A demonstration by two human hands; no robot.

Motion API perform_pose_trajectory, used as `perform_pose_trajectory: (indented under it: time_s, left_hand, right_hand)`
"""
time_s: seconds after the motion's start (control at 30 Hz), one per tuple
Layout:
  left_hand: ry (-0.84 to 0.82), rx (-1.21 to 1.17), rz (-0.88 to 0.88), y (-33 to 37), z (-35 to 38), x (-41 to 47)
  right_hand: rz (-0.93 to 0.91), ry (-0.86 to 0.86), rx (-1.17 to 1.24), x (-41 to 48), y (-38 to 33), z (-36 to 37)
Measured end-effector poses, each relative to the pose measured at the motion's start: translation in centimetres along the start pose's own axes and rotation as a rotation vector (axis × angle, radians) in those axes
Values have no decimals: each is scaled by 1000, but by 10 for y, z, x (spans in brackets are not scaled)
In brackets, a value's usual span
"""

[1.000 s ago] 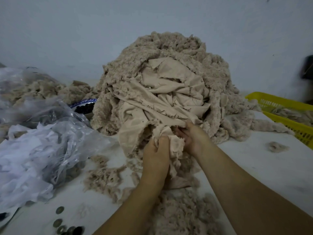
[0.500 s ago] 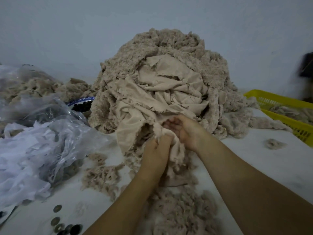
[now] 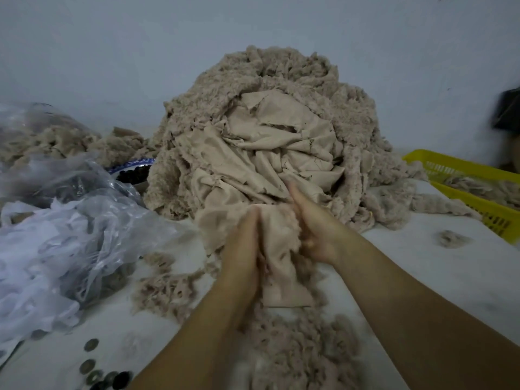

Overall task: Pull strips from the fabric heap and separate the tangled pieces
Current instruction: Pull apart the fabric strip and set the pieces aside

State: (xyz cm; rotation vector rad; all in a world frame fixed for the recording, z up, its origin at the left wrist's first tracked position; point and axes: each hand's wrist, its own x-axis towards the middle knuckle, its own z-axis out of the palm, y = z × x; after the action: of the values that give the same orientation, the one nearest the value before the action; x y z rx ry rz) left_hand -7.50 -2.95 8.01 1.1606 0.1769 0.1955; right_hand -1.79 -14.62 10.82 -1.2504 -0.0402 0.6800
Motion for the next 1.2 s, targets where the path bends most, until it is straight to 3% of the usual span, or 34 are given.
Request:
perform_pose_trajectory:
  time_s: [0.07,0.13,0.3,0.33,0.5,0.6,0.7,0.8,0.97,1.03,1.13,1.2]
  left_hand:
    - [-4,-290,-175,4,-11,10]
    - [-41,-441,-238,7,-19,13]
    - [-52,-721,-191,15,-28,21]
    - [-35,-757,-160,17,-32,23]
    - [-27,-739,-109,16,-40,29]
    - [-14,-679,-111,9,-37,30]
    - [-12,-726,-72,13,-41,34]
    - [-83,-541,-72,13,-34,27]
    - [-357,309,33,-1,-8,-3]
    - [-430,487,105,-7,-2,-8]
    - [-207,554,132,-6,-4,-7]
    - [-119,400,81,0,-9,-4]
  right_hand:
    - [-31,-80,3,-15,15,-2]
    - [-102,-47,-95,-25,31,-2]
    - [-341,133,-668,-31,51,-16]
    - [-359,184,-641,-31,51,-21]
    - [-362,195,5,-34,37,-30]
    - [-419,234,45,-36,31,-31]
    - [-467,286,-85,-37,30,-33]
    - [-511,312,-127,-36,29,-34]
    - [-618,363,-311,-34,35,-23]
    - [-598,353,-321,-35,38,-18]
    - [-584,313,-254,-39,35,-20]
    - [-594,221,-297,-40,37,-22]
